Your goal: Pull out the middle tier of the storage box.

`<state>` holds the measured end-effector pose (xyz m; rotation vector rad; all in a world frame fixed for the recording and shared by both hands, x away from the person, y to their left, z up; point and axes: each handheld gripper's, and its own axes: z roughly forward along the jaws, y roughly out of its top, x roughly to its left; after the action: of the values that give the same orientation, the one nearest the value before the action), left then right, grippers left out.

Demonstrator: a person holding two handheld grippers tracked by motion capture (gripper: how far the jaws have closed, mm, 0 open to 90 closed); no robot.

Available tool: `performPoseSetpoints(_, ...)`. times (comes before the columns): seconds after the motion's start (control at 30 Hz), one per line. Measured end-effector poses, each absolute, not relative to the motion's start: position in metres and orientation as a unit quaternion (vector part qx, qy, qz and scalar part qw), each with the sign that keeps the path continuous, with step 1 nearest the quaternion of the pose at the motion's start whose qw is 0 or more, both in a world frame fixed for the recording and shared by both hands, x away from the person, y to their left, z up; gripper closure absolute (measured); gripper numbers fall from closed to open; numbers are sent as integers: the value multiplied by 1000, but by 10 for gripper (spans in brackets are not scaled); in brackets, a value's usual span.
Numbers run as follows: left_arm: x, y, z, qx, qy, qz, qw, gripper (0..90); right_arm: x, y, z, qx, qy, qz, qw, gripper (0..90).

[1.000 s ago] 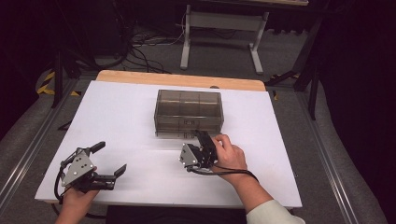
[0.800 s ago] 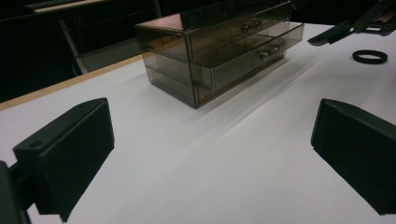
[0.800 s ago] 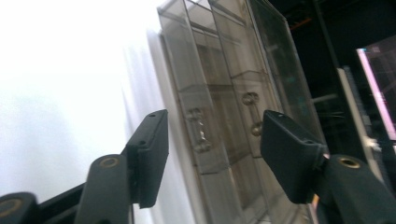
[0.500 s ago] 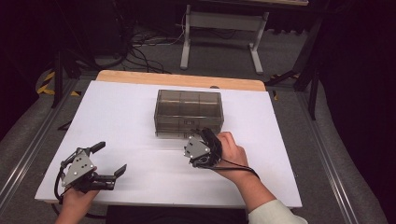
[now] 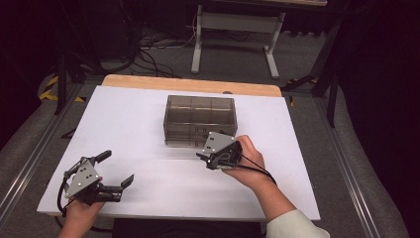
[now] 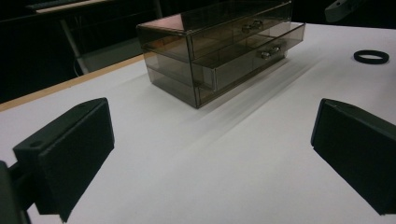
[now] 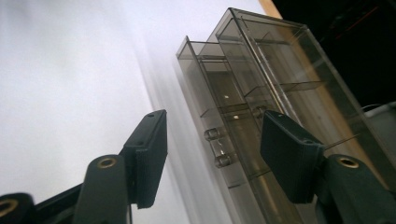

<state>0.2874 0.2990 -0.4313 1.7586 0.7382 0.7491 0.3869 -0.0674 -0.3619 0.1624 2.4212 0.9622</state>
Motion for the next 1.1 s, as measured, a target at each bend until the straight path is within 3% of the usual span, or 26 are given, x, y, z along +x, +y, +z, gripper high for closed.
performPoseSetpoints(0.43, 287, 298, -432, 734, 308, 306, 522, 2, 405, -75, -354, 76, 906, 375, 182, 415)
performPoseSetpoints(1.1, 287, 298, -432, 733, 310, 305, 523, 3, 440, -71, -375, 71, 929, 319, 172, 419)
